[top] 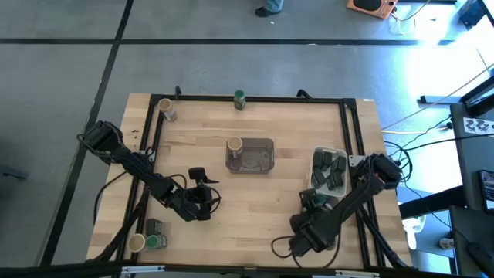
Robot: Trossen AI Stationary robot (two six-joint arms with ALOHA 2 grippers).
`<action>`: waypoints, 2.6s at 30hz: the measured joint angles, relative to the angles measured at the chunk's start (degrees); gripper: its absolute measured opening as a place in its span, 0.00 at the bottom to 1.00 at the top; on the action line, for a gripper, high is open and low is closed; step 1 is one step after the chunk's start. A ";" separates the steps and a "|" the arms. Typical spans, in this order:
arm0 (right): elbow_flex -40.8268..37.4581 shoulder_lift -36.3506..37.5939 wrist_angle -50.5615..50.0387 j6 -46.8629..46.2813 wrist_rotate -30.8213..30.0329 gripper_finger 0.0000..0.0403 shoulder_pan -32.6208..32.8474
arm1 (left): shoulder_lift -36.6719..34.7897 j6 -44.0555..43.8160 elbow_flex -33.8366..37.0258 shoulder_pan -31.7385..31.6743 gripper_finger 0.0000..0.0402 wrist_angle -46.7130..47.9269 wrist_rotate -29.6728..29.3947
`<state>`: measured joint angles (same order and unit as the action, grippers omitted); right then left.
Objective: Sort spices by type
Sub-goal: Adjust the green seasoning bottles
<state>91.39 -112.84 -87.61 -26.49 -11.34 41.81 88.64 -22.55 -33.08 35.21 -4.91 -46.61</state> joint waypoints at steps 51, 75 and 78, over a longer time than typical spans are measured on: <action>18.01 -1.30 9.18 -5.88 -4.94 0.52 -11.43 | 0.00 -1.26 0.00 0.01 0.71 1.10 -0.04; 18.19 -11.30 13.99 4.25 -0.47 0.63 -18.57 | 0.00 -1.51 0.00 0.06 0.71 1.29 0.04; 20.01 -11.64 11.39 3.79 0.41 0.70 -18.61 | 0.00 -1.51 0.00 0.06 0.71 1.29 0.07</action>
<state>111.40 -124.47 -76.23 -22.71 -10.92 23.20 88.64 -24.05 -33.08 35.27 -3.62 -46.54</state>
